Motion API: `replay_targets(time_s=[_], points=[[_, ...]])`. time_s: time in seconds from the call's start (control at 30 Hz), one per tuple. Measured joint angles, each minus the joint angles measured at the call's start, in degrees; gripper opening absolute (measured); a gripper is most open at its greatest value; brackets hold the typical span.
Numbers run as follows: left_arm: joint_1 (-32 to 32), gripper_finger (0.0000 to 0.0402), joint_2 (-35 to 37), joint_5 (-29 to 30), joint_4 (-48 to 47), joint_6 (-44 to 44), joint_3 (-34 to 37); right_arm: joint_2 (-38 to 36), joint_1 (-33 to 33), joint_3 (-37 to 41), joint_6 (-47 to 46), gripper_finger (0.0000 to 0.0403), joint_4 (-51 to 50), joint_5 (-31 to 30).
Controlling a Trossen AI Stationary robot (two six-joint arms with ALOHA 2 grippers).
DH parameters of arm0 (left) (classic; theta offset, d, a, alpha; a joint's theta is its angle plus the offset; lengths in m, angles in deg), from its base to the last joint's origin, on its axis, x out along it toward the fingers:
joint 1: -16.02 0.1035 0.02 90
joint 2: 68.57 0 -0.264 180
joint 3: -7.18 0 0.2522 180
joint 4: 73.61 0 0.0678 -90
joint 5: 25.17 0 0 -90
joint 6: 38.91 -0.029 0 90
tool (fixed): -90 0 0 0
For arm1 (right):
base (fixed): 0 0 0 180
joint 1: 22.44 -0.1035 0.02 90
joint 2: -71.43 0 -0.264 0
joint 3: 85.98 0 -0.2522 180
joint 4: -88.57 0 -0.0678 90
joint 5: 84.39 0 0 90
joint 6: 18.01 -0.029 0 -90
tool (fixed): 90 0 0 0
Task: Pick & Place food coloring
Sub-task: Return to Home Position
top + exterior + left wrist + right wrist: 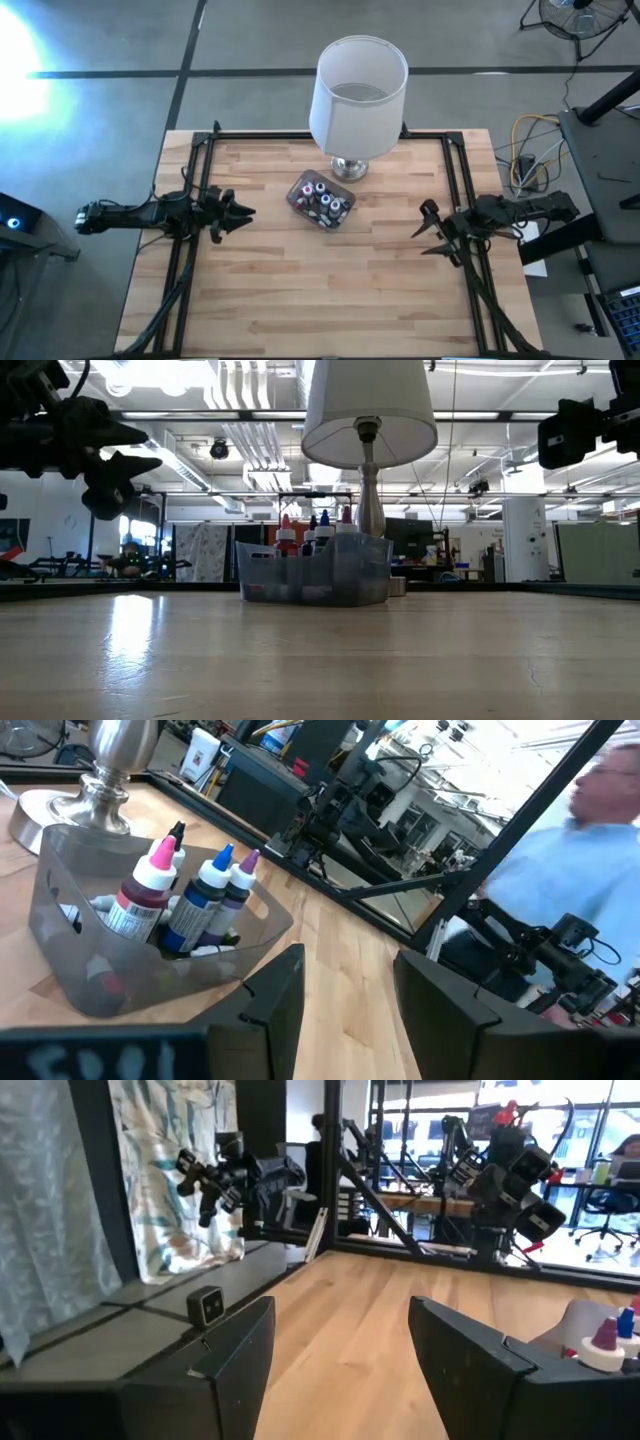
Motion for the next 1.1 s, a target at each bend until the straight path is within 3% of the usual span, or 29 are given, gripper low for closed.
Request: replay_targets(time_s=[1.1], points=[[0.0,0.0133,0.0,0.0,0.0,0.0,0.0,0.0,0.0,0.0,-1.3,0.0224,0.0,-0.1]])
